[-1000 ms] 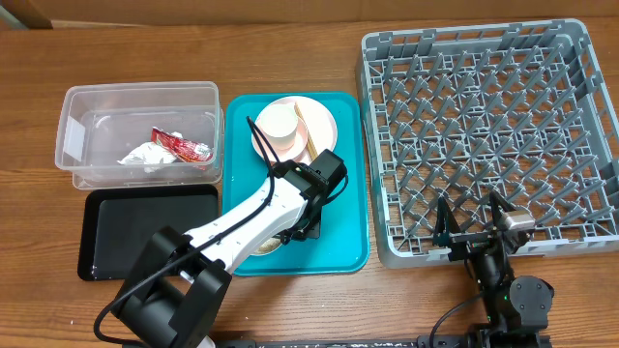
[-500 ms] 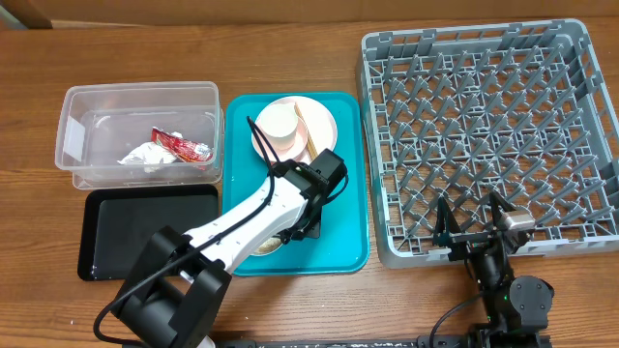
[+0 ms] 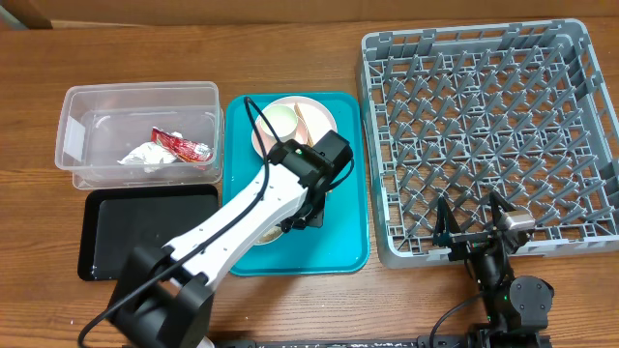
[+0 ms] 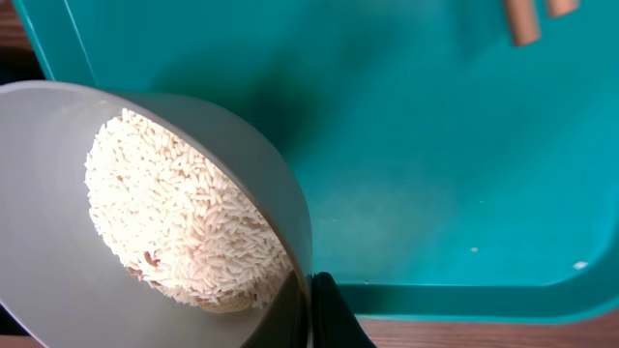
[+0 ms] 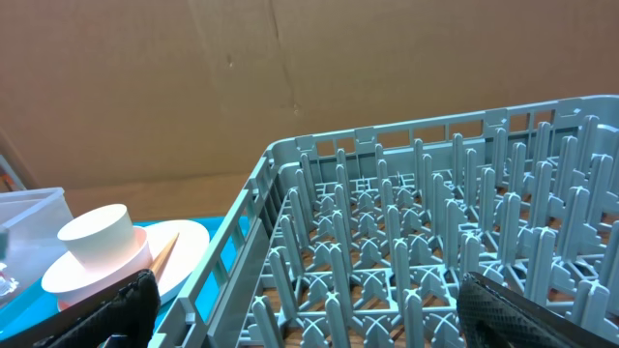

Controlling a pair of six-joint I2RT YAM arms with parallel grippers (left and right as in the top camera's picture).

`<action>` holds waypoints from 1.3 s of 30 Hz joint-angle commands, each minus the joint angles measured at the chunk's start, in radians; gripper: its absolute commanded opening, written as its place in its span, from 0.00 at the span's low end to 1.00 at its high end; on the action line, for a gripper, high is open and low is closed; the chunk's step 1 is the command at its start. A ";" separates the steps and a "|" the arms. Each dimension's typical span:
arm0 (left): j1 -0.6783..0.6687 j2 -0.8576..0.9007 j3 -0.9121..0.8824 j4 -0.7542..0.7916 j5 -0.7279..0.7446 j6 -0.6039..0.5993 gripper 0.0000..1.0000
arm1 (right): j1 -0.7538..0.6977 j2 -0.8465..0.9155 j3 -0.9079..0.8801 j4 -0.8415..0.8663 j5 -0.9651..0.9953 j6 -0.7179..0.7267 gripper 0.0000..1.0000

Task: Sort waste into correct bins and load items into the dishwasher
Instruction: 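Carry the white bowl with the left gripper left over the black tray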

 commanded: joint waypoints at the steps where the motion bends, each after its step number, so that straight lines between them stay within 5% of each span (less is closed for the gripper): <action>1: 0.022 -0.105 0.036 0.010 0.006 0.016 0.04 | -0.002 -0.009 -0.011 0.005 0.003 0.002 1.00; 8: 0.162 -0.216 0.036 0.005 0.161 0.117 0.04 | -0.002 -0.009 -0.011 0.005 0.003 0.001 1.00; 13: 0.370 -0.251 0.036 -0.016 0.463 0.298 0.04 | -0.002 -0.009 -0.011 0.005 0.003 0.002 1.00; 21: 0.617 -0.251 0.035 -0.068 0.617 0.439 0.04 | -0.002 -0.009 -0.011 0.005 0.003 0.002 1.00; 39: 0.985 -0.294 0.034 -0.076 0.642 0.470 0.04 | -0.002 -0.009 -0.011 0.005 0.003 0.002 1.00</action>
